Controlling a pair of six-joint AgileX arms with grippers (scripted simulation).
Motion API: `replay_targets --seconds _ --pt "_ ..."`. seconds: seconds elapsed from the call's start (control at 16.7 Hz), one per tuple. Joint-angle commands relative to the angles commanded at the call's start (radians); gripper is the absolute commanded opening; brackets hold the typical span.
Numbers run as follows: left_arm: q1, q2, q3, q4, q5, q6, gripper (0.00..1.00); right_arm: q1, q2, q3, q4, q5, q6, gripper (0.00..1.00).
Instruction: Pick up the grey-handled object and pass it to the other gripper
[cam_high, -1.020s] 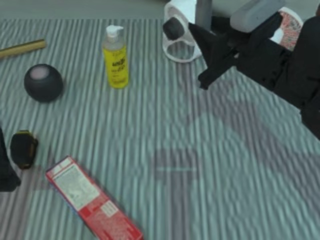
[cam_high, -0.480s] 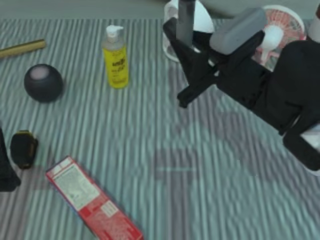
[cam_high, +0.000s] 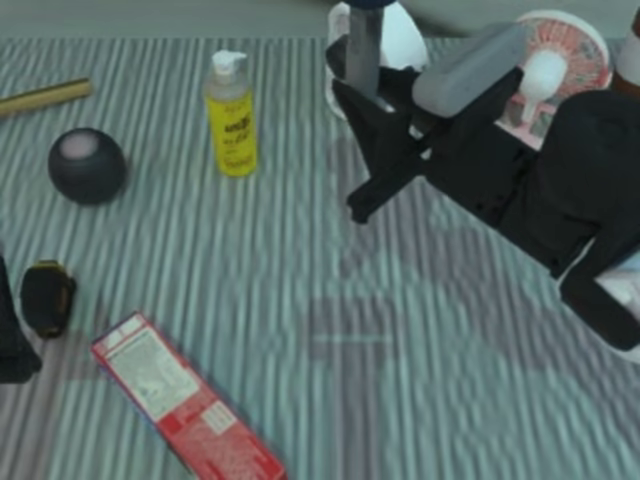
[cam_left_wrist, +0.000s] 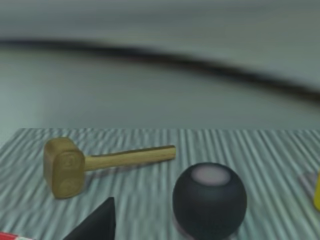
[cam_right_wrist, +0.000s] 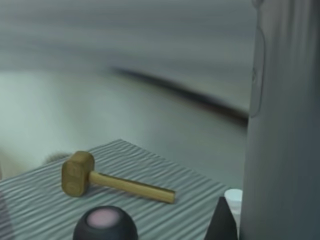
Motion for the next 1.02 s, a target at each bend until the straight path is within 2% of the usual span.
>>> replay_targets --seconds 0.24,0.42,0.6,1.02 --pt "-0.001 0.002 0.001 0.001 0.001 0.0 1.0 0.001 0.001 -0.001 0.0 0.001 0.0 0.0" --pt "-0.033 0.068 0.052 0.033 0.043 0.008 1.0 0.001 0.001 -0.001 0.0 0.001 0.0 0.0" --pt "-0.098 0.231 0.157 0.102 0.129 0.016 1.0 0.001 0.001 -0.001 0.0 0.001 0.0 0.0" --pt "-0.288 0.816 0.485 0.319 0.379 0.021 1.0 0.001 0.001 -0.001 0.0 0.001 0.0 0.0"
